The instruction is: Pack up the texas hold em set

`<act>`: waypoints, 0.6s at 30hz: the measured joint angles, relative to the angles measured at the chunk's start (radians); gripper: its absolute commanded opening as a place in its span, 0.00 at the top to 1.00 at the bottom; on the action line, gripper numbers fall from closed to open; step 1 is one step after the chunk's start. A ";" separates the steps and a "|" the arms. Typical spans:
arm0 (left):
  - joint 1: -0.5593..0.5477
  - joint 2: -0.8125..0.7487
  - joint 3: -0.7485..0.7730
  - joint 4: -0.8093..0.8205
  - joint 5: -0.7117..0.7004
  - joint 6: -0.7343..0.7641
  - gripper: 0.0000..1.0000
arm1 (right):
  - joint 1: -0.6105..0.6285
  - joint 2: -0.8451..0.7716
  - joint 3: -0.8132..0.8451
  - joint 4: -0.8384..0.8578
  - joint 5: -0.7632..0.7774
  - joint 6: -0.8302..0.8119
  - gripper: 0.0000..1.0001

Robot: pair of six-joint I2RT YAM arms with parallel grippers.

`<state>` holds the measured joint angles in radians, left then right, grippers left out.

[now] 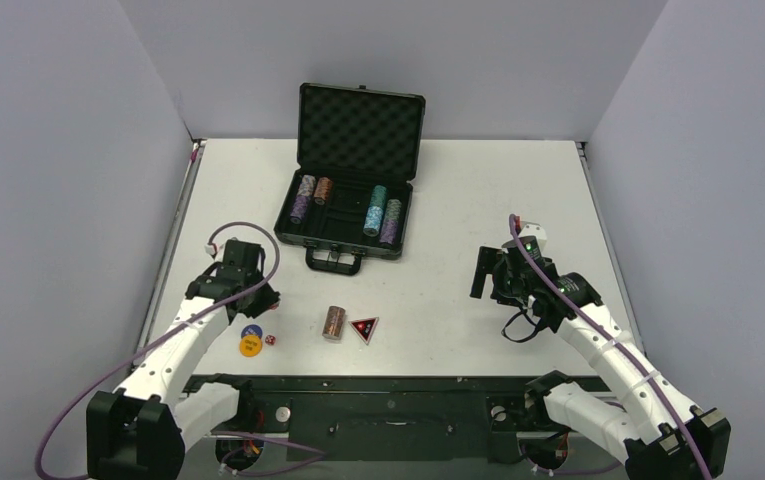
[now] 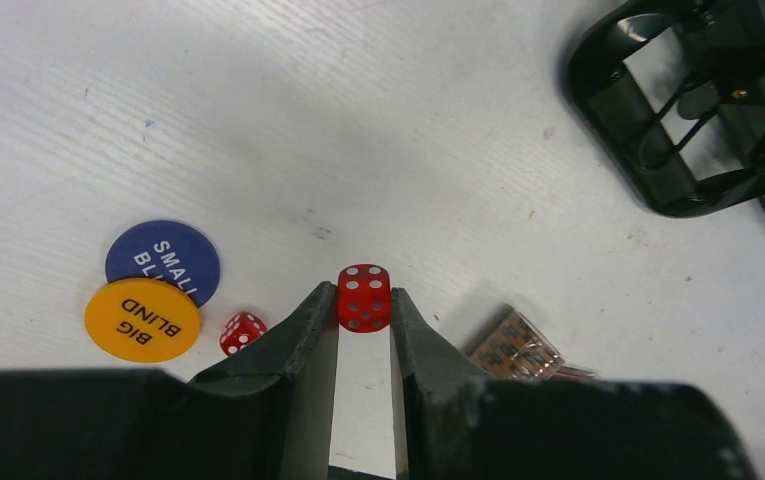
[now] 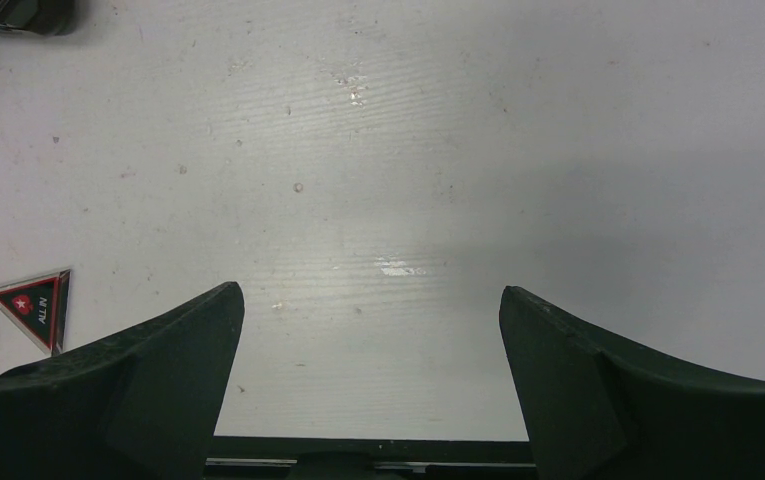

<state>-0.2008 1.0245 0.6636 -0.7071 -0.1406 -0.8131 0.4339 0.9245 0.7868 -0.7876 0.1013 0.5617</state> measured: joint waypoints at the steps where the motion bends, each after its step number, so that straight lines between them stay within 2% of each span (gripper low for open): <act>1: 0.000 -0.001 0.013 -0.002 0.000 0.006 1.00 | 0.000 0.000 0.000 0.000 0.000 0.000 0.05; 18: 0.005 0.145 0.252 -0.026 -0.032 0.040 1.00 | 0.000 -0.011 -0.009 0.000 0.000 0.000 0.05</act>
<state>-0.1963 1.1698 0.9154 -0.7334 -0.1726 -0.7734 0.4339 0.9131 0.7776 -0.7879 0.1009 0.5621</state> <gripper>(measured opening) 0.183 0.950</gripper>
